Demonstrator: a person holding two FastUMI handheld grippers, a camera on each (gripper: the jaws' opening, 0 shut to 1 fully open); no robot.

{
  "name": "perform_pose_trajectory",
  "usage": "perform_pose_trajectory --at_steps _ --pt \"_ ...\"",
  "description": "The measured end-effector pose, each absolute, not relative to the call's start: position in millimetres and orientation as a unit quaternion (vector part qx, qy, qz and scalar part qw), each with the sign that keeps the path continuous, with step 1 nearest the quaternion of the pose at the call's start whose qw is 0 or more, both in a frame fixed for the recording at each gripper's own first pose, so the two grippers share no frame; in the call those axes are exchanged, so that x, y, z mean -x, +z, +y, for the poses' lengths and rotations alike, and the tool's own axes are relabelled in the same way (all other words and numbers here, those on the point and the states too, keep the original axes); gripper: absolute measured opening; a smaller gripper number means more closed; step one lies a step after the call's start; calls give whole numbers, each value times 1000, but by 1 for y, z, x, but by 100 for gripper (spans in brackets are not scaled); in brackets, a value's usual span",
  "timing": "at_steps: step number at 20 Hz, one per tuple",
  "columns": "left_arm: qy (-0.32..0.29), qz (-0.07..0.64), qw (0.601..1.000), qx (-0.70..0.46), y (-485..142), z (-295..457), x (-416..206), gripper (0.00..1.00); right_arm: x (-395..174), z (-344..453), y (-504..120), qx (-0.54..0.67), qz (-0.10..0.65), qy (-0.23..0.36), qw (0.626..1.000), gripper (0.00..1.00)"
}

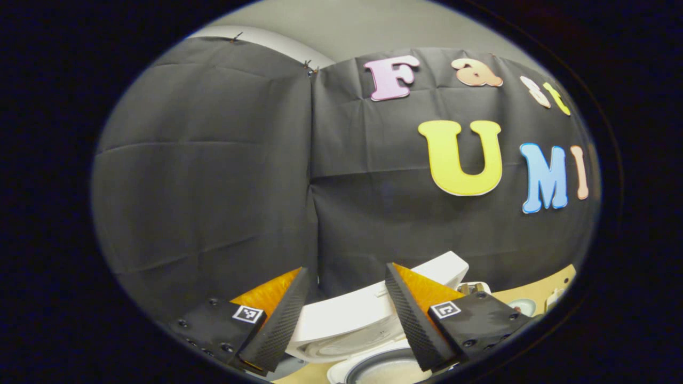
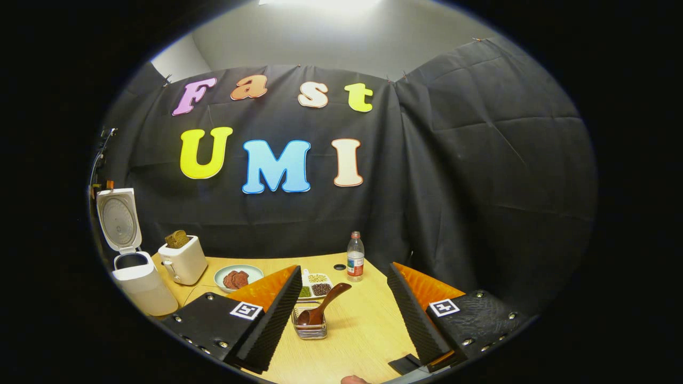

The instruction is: Close the left gripper, press the button to open the rice cooker; take a wooden spoon from the chopstick holder with the right hand, scoop a spoonful of rice and pour it into the rice cooker, then put the wooden spoon back into the chopstick holder.

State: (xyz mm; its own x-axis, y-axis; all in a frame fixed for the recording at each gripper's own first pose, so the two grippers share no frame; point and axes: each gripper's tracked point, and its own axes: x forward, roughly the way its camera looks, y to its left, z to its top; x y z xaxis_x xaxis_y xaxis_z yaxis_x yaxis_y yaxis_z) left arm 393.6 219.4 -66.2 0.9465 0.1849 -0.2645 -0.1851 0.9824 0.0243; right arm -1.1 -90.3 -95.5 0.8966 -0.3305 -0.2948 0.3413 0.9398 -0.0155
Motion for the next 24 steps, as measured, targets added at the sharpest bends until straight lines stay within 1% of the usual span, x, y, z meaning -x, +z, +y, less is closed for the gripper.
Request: perform_pose_trajectory --at_steps 3,6,11,12,13,14,16,18,19,21,23,24 --pt "103 133 986 19 -67 214 -390 100 -3 -94 -94 -20 147 -167 975 98" --pt "105 144 984 17 -70 205 -379 99 -13 -99 -91 -16 143 -156 977 98" --pt "103 153 983 19 -70 184 -347 99 -34 -108 -87 -25 136 -130 982 98" --pt "101 156 982 18 -71 178 -339 100 -38 -110 -86 -24 134 -124 983 98" --pt "101 162 981 17 -73 172 -330 99 -43 -112 -85 -24 133 -119 984 98" --pt "100 167 981 14 -75 164 -320 100 -46 -113 -84 -24 132 -112 985 98" --pt "99 178 979 10 -80 150 -305 98 -55 -118 -82 -23 128 -102 986 98" --pt "97 185 978 12 -87 138 -287 98 -63 -123 -83 -19 129 -93 987 98" --pt "97 189 977 12 -91 132 -278 100 -66 -126 -83 -19 128 -90 987 98" --pt "97 198 975 11 -100 122 -265 98 -73 -130 -81 -23 126 -82 988 98" --pt "95 207 974 12 -110 111 -252 100 -80 -132 -82 -22 124 -75 989 98" --pt "94 213 972 12 -116 107 -244 98 -83 -134 -82 -18 123 -73 990 98"
